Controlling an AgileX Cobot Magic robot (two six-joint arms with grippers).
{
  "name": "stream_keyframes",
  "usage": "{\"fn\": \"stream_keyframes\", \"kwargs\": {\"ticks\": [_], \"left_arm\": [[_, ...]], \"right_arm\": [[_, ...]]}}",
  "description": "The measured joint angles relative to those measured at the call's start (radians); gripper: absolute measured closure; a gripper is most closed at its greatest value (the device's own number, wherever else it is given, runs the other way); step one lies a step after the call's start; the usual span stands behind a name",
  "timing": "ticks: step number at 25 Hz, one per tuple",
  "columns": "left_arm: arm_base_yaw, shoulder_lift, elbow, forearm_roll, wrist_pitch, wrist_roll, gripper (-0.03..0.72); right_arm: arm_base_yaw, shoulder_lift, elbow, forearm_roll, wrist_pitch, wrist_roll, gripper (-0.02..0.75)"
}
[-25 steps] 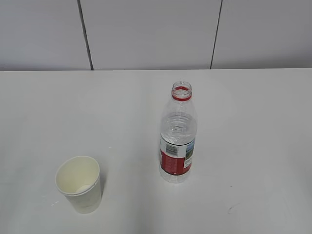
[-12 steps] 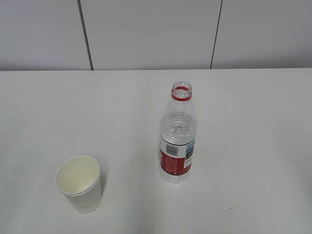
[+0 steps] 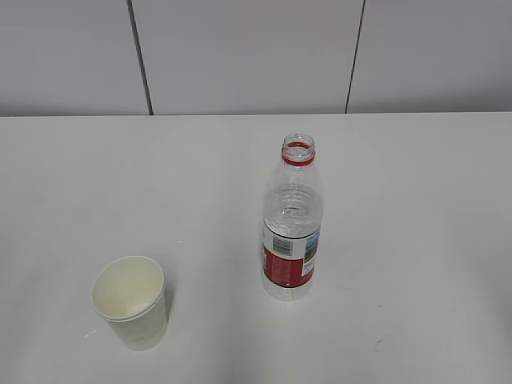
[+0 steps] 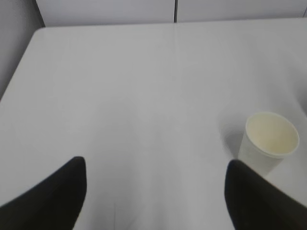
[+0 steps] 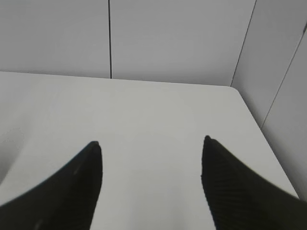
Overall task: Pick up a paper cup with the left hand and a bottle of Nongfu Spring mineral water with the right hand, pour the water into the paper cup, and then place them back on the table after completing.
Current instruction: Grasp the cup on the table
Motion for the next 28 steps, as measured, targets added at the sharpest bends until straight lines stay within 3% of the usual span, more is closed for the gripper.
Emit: {"fn": "stream_keyframes", "kwargs": {"ticks": [8,19,28], "left_arm": [[0.0,0.0,0.044,-0.004,-0.288,0.001,0.146],[0.0,0.012,0.169,-0.03,-0.578,0.003,0.163],[0.0,0.204,0.239,-0.01,-0.829,0.005,0.167]], "right_arm": [[0.0,0.0,0.012,0.0,-0.041,0.0,0.256],[0.0,0.157,0.094,-0.008,-0.302,-0.001,0.256],[0.0,0.315,0.106,-0.058,-0.456,-0.001,0.256]]}}
